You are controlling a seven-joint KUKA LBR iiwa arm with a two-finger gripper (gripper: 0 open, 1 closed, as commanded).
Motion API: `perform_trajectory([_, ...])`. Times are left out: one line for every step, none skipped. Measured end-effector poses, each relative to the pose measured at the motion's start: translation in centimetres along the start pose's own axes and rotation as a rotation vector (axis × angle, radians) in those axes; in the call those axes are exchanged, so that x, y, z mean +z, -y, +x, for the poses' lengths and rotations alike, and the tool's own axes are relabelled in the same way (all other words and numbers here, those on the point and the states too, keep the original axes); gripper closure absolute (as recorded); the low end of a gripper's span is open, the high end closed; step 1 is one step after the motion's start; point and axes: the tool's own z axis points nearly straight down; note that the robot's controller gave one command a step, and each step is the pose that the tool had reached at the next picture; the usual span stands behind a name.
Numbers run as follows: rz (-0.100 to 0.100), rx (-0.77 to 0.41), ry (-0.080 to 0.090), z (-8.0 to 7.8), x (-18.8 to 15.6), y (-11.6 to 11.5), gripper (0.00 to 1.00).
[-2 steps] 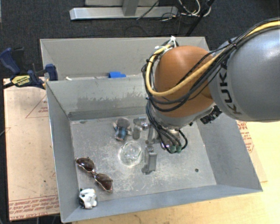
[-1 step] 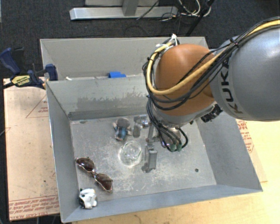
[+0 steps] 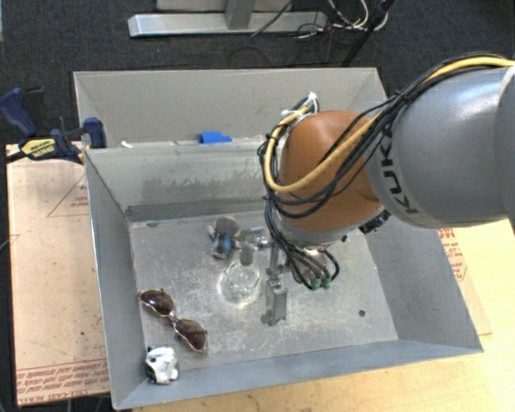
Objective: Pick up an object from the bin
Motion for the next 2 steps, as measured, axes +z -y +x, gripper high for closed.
perform_trajectory([-0.001, -0.358, -0.003, -2.3, 1.9, 1.4, 0.00])
perform_trajectory([-0.001, -0.542, 0.000, -6.8, 4.8, 2.7, 0.00])
